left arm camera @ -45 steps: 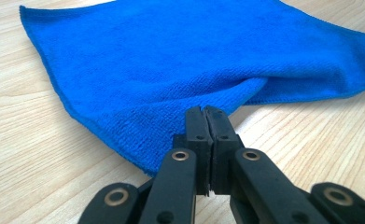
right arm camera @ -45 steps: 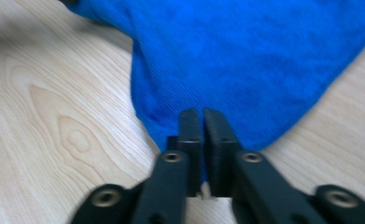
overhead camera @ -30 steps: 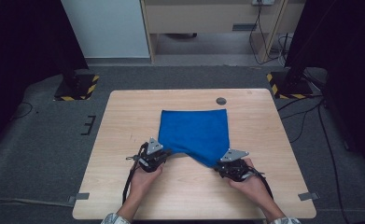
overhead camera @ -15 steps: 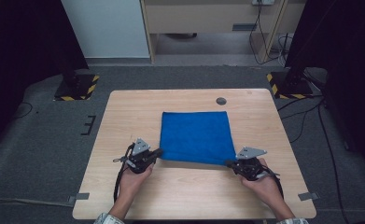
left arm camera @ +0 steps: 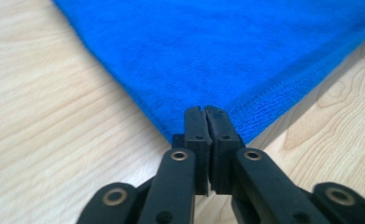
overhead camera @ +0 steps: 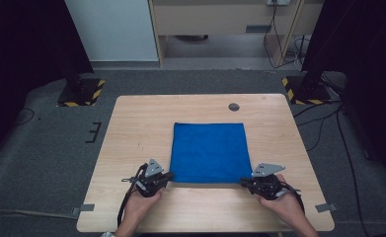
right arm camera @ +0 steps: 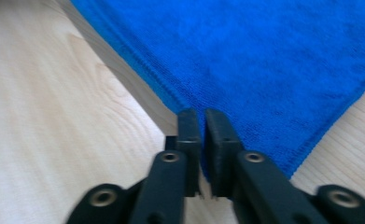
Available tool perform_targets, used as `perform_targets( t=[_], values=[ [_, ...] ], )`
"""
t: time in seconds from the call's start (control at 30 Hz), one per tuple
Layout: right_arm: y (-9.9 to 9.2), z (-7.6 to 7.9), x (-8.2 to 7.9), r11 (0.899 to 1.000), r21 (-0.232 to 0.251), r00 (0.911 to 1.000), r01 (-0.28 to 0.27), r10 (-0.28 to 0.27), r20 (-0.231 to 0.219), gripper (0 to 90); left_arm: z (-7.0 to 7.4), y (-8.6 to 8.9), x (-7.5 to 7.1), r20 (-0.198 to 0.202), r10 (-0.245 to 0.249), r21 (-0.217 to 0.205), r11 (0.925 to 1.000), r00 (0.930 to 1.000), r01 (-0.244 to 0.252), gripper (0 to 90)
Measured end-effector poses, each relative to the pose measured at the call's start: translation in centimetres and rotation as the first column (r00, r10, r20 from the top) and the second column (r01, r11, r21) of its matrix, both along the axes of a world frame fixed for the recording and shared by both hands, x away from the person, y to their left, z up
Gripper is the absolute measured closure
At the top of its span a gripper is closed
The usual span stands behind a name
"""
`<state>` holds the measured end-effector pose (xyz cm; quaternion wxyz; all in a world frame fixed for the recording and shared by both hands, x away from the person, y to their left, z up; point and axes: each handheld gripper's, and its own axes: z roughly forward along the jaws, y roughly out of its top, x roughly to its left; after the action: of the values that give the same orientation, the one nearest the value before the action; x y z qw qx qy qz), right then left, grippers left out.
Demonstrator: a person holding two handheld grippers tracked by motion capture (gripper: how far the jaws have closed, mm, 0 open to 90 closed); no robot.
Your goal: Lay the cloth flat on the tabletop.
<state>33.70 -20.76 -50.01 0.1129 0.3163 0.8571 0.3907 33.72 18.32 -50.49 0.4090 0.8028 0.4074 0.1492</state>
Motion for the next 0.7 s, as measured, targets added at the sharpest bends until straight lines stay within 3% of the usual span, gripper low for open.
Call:
perform_targets(
  t=[0.07, 0.13, 0.27, 0.43, 0.53, 0.7],
  values=[
    [-0.1, 0.2, -0.1, 1.000, 0.021, 1.0000, 0.007, -0.007, 0.004, 61.7, 0.1, 0.4, -0.2, 0.007, 0.035, -0.033, 0.9989, 0.9994, -0.034, 68.6],
    [-0.2, 0.5, 0.0, 0.998, 0.058, 0.9999, 0.014, -0.014, 0.000, 53.3, 0.3, 0.8, -0.2, -0.002, 0.043, -0.087, 0.9953, 0.9991, -0.043, 52.4],
    [-0.1, 0.5, 0.2, 0.997, 0.071, 0.9990, 0.041, -0.042, 0.014, 36.4, 0.5, 0.7, 0.1, 0.009, 0.041, -0.098, 0.9944, 0.9991, -0.040, 33.6],
    [0.3, 0.0, 1.1, 0.994, 0.062, 0.9958, 0.088, -0.090, 0.020, 25.1, 0.2, 0.9, 0.8, -0.002, 0.047, -0.097, 0.9941, 0.9989, -0.047, 22.2],
    [0.6, -0.3, 1.7, 0.991, 0.069, 0.9930, 0.114, -0.116, 0.022, 20.7, -0.1, 1.1, 1.4, -0.005, 0.046, -0.073, 0.9963, 0.9989, -0.046, 18.6],
    [1.3, -0.9, 2.7, 0.989, 0.054, 0.9902, 0.138, -0.139, 0.015, 15.9, -0.6, 1.5, 2.5, -0.030, 0.065, -0.080, 0.9946, 0.9975, -0.067, 14.5]
  ],
)
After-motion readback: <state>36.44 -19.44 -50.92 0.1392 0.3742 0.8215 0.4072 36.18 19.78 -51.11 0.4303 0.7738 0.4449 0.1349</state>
